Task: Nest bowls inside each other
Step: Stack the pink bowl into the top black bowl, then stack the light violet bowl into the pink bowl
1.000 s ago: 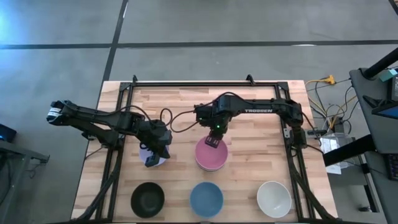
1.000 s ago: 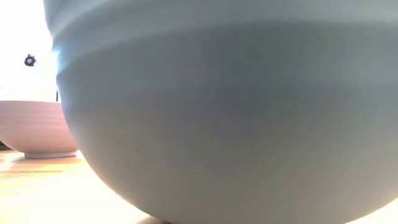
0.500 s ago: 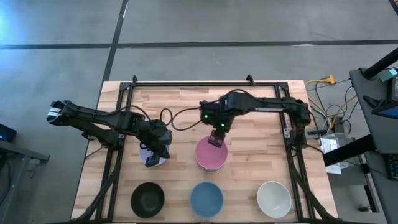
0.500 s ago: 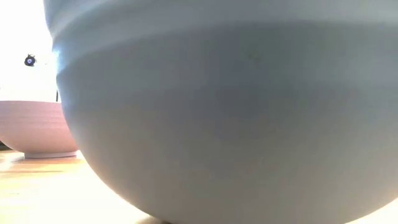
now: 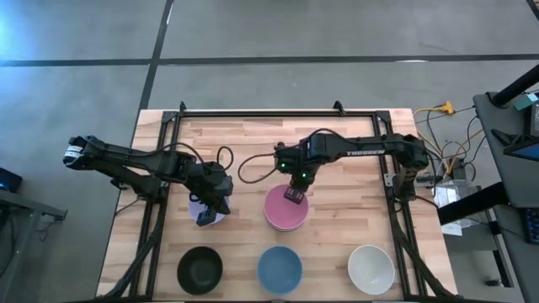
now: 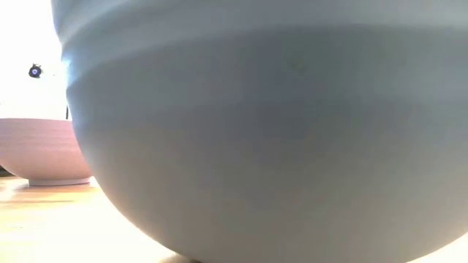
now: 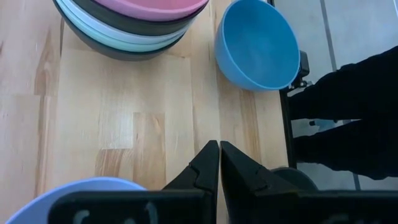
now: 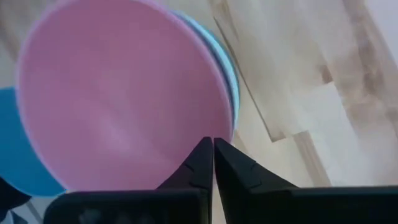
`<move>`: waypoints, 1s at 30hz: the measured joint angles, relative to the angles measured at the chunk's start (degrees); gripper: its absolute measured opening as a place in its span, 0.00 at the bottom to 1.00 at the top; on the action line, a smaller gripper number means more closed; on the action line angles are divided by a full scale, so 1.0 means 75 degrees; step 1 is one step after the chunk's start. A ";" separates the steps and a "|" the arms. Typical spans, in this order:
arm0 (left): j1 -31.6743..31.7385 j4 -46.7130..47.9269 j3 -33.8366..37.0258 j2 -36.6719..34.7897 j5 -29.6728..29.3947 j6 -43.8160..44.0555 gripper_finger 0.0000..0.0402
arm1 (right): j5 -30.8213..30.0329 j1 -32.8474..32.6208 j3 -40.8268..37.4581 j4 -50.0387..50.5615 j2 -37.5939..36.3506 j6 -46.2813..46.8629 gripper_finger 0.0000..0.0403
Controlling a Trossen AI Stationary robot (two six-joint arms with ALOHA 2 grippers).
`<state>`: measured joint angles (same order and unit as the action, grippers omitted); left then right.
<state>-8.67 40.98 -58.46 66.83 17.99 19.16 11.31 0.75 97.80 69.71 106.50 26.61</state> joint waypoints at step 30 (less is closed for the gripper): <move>0.0108 0.3917 0.0122 -0.1254 -0.4540 0.2264 0.00 | -0.0119 -0.0895 -0.2511 -0.2122 -0.2544 -0.0218 0.02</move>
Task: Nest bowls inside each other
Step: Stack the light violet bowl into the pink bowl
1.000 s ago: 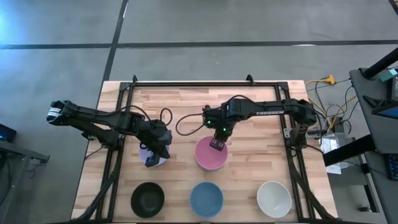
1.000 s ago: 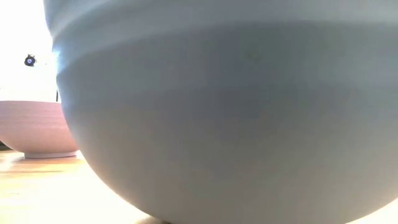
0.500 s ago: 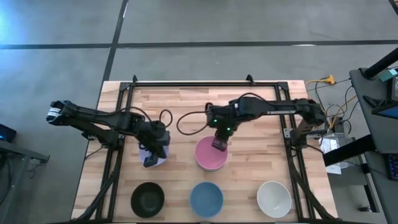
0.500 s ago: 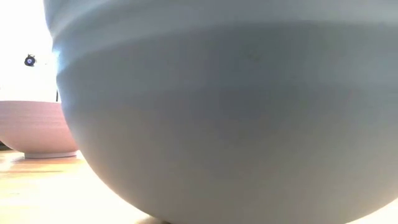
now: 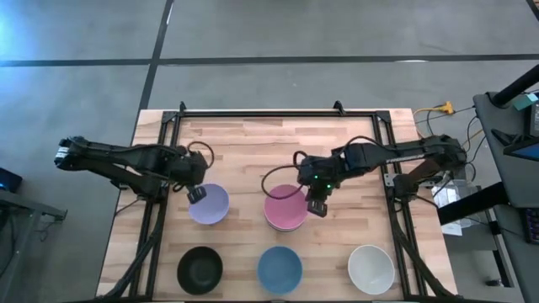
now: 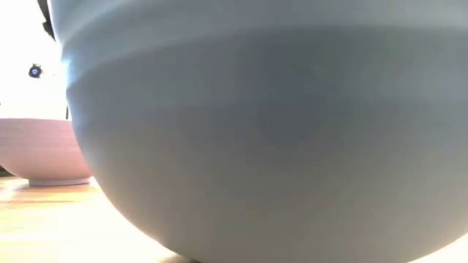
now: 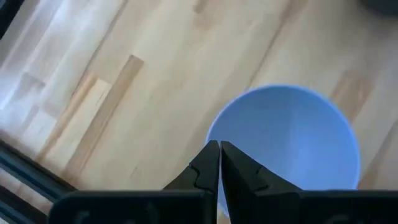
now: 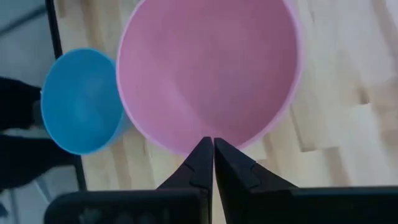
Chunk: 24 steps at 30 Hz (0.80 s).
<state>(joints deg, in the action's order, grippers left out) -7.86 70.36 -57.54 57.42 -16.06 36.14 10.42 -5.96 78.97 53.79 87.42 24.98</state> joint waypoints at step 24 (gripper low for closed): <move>0.1903 -0.2228 0.3328 -0.0680 0.3441 0.0341 0.38 | -0.0243 -0.0175 -0.1205 -0.1412 -0.1531 0.1193 0.02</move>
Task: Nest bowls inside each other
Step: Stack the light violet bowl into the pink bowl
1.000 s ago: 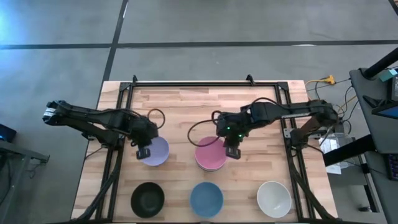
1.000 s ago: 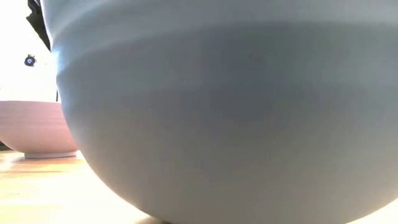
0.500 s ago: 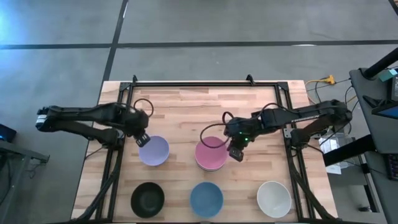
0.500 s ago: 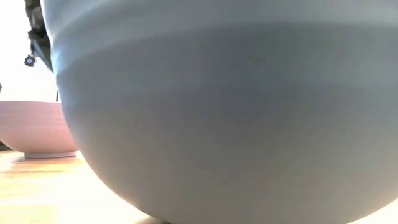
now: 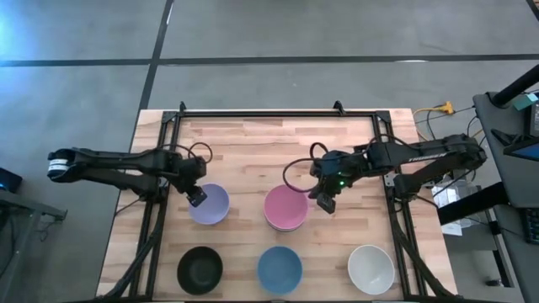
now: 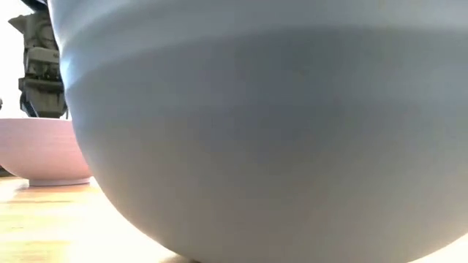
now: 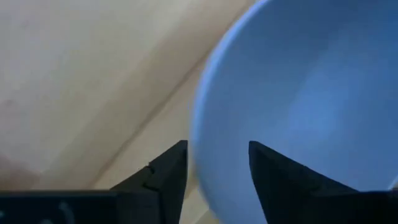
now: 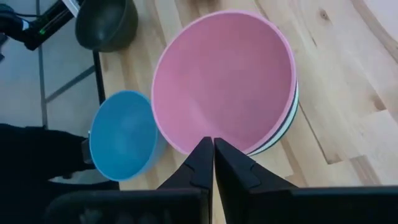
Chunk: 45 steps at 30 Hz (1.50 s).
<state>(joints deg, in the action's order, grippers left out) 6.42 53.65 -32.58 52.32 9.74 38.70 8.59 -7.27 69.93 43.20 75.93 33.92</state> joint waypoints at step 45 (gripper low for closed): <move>-0.0919 -1.0793 -0.2239 0.1447 0.0495 0.1979 0.00 | -0.1017 -0.0015 -0.4599 -0.8534 -0.3862 0.0084 0.02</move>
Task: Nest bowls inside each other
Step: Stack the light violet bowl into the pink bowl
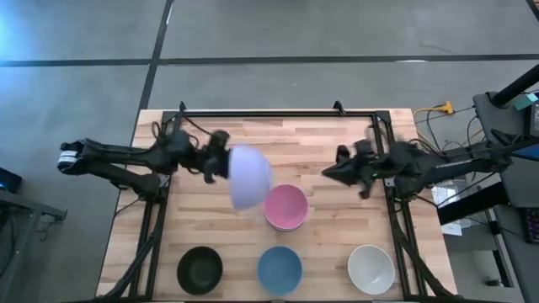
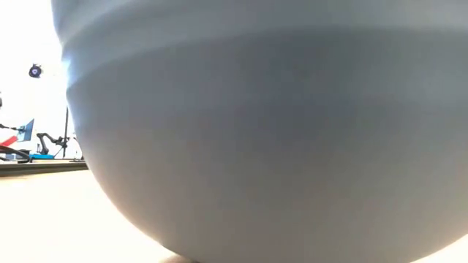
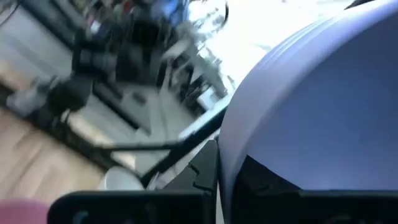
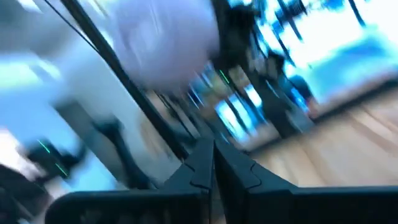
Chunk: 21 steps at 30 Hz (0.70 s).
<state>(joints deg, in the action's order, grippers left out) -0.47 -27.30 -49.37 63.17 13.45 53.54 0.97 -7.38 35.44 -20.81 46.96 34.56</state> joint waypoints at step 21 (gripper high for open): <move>-0.0647 1.0459 -0.7789 0.4718 -0.0657 -0.0643 0.00 | -0.0856 0.0000 -0.1433 -0.0391 -0.1236 -0.0343 0.02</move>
<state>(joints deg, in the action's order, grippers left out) -5.33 51.14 -107.78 98.56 8.52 48.72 -5.45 -7.38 24.69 -23.74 37.70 31.98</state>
